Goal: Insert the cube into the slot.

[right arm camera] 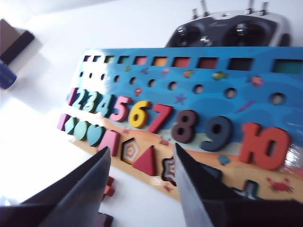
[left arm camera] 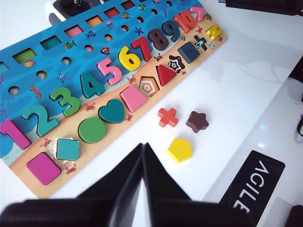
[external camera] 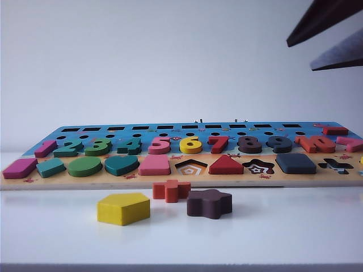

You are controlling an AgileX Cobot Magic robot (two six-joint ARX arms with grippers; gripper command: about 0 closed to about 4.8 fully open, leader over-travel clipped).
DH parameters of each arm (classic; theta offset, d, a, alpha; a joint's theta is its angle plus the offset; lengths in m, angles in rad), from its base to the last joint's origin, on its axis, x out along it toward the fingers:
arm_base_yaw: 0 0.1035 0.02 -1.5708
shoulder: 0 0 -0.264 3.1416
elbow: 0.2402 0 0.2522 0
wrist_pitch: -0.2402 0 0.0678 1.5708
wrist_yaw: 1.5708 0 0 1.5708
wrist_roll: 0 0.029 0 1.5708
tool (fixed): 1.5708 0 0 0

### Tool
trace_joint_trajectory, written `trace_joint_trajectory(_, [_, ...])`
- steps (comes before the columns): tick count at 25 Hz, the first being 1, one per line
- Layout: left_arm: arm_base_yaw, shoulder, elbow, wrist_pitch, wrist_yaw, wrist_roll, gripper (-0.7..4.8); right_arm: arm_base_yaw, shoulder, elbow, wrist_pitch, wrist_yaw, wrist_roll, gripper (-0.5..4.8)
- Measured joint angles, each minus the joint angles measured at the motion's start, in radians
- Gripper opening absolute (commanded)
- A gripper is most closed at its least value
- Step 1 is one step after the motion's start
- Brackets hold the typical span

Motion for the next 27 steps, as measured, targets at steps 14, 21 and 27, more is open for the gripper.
trace_joint_trajectory(14, [0.282,-0.077,-0.119,0.278,0.002,0.0,0.07,-0.09,-0.229,-0.203,-0.007,0.026,-0.063,2.38])
trace_joint_trajectory(21, [0.457,-0.156,-0.197,0.503,-0.096,0.044,0.07,-0.159,-0.322,-0.293,0.063,0.132,-0.116,2.38])
trace_joint_trajectory(27, [0.55,-0.263,-0.356,0.684,-0.23,0.093,0.07,-0.24,-0.453,-0.326,0.093,0.146,-0.141,2.37])
